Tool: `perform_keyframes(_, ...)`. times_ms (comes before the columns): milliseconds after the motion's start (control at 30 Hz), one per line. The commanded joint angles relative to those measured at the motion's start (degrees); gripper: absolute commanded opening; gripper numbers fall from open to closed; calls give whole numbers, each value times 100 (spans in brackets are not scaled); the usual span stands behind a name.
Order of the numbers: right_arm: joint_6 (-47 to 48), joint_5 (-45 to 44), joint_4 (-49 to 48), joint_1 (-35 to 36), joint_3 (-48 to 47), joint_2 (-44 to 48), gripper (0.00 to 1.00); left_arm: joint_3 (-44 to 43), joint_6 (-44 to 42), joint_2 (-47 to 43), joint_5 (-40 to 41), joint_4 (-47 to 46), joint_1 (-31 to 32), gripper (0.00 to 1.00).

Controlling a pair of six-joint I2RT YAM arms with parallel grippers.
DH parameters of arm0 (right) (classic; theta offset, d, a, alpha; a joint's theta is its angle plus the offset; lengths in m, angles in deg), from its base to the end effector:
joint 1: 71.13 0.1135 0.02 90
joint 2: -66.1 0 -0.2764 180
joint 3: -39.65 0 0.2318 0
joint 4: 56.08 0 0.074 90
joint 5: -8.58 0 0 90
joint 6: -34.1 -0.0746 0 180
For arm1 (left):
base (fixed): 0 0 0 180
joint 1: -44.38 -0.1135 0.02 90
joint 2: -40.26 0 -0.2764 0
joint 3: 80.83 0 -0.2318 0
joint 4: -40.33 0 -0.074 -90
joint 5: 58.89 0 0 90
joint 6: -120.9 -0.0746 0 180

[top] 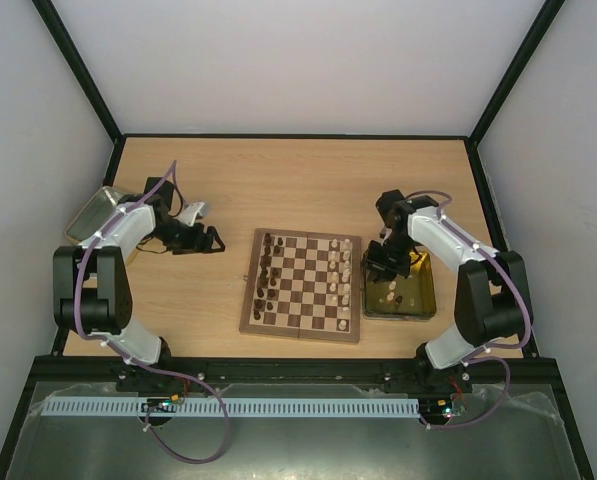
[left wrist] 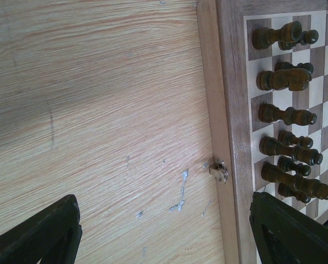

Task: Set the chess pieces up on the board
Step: Place the chess piece in the storage box.

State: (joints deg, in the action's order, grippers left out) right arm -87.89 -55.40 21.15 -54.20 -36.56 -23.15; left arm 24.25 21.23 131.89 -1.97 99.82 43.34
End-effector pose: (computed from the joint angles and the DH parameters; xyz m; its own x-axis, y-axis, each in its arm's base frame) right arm 0.2215 0.1016 0.1965 -0.9490 0.2088 0.2364 0.2865 0.8839 0.3696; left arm 0.2831 -0.0356 0.1906 -0.9379 0.1237 -0.3242 0.2764 0.8312 -0.4825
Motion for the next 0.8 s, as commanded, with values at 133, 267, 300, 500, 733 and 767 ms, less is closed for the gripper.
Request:
perform_keyframes(133,-70,81,-304,-131,180,-204,10,-48,-71,110,-155,145,-2,84)
perform_keyframes(267,-54,75,-406,-171,280,-313,10,-47,-75,141,-161,155,-2,84)
perform_keyframes(300,-53,66,-413,-188,271,-347,10,-46,-83,152,-163,156,-2,84)
perform_keyframes(500,-61,76,-471,-325,183,-519,11,-63,-96,242,-194,172,-2,84)
perform_keyframes(733,-71,99,-520,-360,144,-689,11,-105,-107,332,-232,196,-2,84)
perform_keyframes(767,-73,91,-526,-369,142,-699,11,-100,-112,350,-231,204,-2,84)
